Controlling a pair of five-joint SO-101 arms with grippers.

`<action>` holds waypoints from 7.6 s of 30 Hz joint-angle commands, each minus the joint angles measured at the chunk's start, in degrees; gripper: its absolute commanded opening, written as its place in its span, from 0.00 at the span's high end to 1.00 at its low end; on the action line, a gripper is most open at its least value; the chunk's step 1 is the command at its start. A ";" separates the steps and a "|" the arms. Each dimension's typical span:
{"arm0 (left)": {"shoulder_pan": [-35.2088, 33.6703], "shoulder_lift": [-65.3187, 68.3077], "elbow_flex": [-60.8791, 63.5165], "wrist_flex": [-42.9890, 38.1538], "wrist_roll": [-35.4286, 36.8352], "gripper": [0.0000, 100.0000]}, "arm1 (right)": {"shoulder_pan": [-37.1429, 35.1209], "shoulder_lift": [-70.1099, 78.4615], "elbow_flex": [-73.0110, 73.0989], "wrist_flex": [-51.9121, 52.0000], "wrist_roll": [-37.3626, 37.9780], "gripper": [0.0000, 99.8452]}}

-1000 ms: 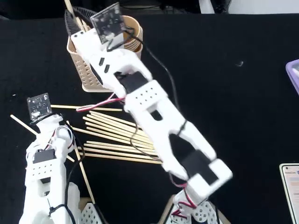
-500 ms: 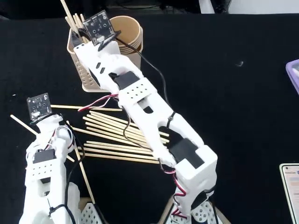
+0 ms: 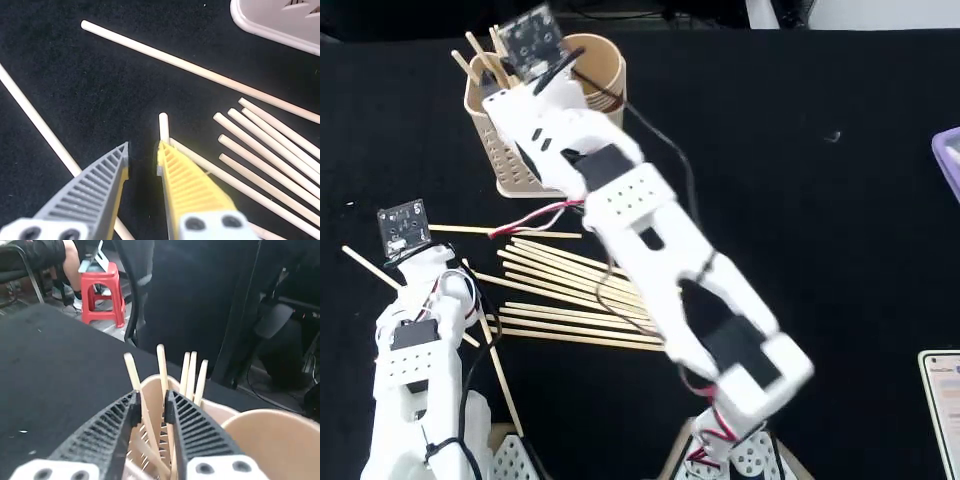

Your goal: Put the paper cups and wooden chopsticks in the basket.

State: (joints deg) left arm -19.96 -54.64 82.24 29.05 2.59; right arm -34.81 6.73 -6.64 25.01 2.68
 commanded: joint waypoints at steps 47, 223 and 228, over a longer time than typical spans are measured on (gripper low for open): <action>0.66 -1.05 -0.75 -0.88 -0.26 0.90 | 2.11 -16.40 42.42 26.46 31.82 0.99; 0.57 -1.05 -0.84 -0.88 -0.26 0.90 | -4.13 -20.09 51.12 29.10 31.03 0.99; 0.57 -1.05 -0.84 -0.88 -0.26 0.90 | 0.09 -30.55 51.12 32.44 31.03 0.99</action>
State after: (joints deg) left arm -19.96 -54.64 82.24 29.05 2.59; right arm -37.63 -17.19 46.64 55.78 33.36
